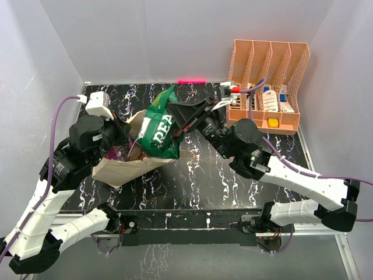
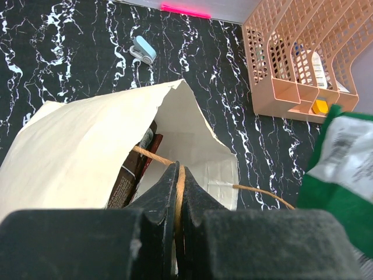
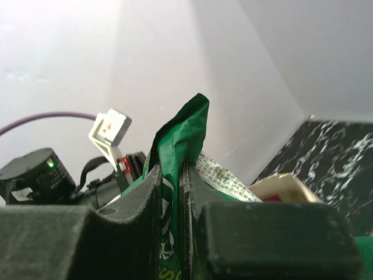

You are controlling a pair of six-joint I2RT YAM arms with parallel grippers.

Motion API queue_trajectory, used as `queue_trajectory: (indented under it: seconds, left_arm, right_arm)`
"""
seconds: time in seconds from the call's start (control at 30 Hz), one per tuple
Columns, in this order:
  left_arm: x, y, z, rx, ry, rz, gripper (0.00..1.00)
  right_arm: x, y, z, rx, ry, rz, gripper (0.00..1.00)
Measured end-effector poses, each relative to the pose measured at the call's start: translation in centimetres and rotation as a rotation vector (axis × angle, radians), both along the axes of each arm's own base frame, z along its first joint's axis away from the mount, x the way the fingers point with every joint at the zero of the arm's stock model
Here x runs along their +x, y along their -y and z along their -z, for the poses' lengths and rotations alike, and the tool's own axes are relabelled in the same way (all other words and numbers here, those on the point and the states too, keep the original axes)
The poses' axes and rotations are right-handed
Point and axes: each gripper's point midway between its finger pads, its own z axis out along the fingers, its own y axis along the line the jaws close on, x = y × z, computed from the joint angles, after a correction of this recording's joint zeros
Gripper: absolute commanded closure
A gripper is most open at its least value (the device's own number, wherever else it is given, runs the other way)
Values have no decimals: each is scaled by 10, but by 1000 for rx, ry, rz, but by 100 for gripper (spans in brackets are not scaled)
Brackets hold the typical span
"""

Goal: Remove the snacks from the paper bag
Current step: Take out the snack from the paper bag, then place the snack at the center of the board.

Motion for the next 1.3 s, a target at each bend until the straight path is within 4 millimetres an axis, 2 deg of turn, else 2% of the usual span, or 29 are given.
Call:
queue_trajectory:
  seconds: [0.1, 0.2, 0.27, 0.33, 0.43, 0.57, 0.63, 0.7, 0.8, 0.87, 1.07, 1.2, 1.23, 1.3]
  left_arm:
    - [0, 0, 0, 1, 0, -1, 100]
    - [0, 0, 0, 2, 1, -2, 100]
    - [0, -1, 0, 4, 2, -2, 100]
    - [0, -1, 0, 8, 2, -1, 100]
    - [1, -1, 1, 14, 3, 0, 100]
    - [2, -1, 2, 29, 1, 2, 100]
    - [3, 0, 3, 35, -2, 3, 100]
    - [4, 0, 4, 39, -3, 5, 100]
    - [5, 1, 5, 44, -5, 6, 100]
    - [6, 1, 5, 45, -5, 6, 100]
    - [6, 1, 4, 46, -4, 6, 100]
    - [6, 1, 4, 47, -3, 2, 100]
    - [6, 0, 4, 47, -3, 1, 100]
    - [6, 0, 4, 45, -3, 0, 100]
  right_arm:
    - [3, 22, -16, 1, 54, 81, 93]
    - [11, 53, -24, -19, 91, 217, 92]
    - [20, 79, -20, -56, 95, 340, 92]
    - [30, 105, -5, -125, 82, 479, 92]
    - [49, 135, 37, -289, 46, 669, 92]
    - [81, 165, 123, -599, -34, 827, 93]
    - [100, 184, 167, -730, -115, 860, 93]
    - [116, 203, 199, -792, -193, 868, 93]
    - [131, 221, 243, -828, -311, 817, 93]
    - [137, 217, 266, -838, -369, 759, 93]
    - [154, 179, 344, -957, -538, 563, 93]
    - [167, 162, 375, -1014, -619, 472, 92]
    - [171, 160, 378, -1019, -629, 462, 87]
    - [181, 154, 382, -1022, -637, 448, 68]
